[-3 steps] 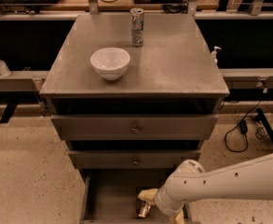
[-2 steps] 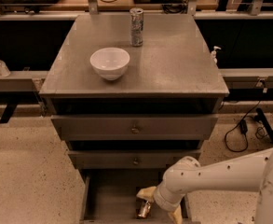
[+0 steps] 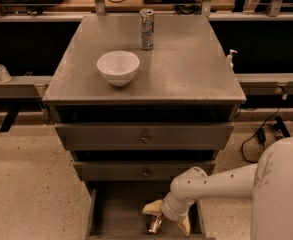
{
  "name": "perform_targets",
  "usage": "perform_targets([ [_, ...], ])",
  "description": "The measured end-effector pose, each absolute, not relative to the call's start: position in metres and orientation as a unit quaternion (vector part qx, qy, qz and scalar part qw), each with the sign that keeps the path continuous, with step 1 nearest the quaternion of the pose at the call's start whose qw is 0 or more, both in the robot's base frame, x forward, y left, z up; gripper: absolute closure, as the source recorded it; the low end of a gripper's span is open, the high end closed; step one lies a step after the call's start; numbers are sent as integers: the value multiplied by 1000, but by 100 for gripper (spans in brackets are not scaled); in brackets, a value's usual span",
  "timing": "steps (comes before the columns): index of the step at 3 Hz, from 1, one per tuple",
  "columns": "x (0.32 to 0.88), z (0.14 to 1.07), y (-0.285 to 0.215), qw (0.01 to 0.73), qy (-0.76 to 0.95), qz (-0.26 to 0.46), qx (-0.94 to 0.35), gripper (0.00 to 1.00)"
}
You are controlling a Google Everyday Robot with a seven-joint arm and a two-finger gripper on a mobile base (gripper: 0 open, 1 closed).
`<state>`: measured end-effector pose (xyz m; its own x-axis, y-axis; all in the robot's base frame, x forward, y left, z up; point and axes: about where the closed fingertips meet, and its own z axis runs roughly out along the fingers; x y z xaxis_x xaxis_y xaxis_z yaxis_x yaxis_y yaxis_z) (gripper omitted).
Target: Pick orange can from bottom drawer and place on counter
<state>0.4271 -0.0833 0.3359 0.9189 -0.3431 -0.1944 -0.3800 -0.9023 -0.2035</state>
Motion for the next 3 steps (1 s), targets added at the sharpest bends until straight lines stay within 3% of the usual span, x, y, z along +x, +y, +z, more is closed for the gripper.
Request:
perform_targets([
  [1, 436, 313, -89, 84, 189, 93, -974, 0],
  [3, 490, 237, -120, 64, 183, 29, -981, 0],
])
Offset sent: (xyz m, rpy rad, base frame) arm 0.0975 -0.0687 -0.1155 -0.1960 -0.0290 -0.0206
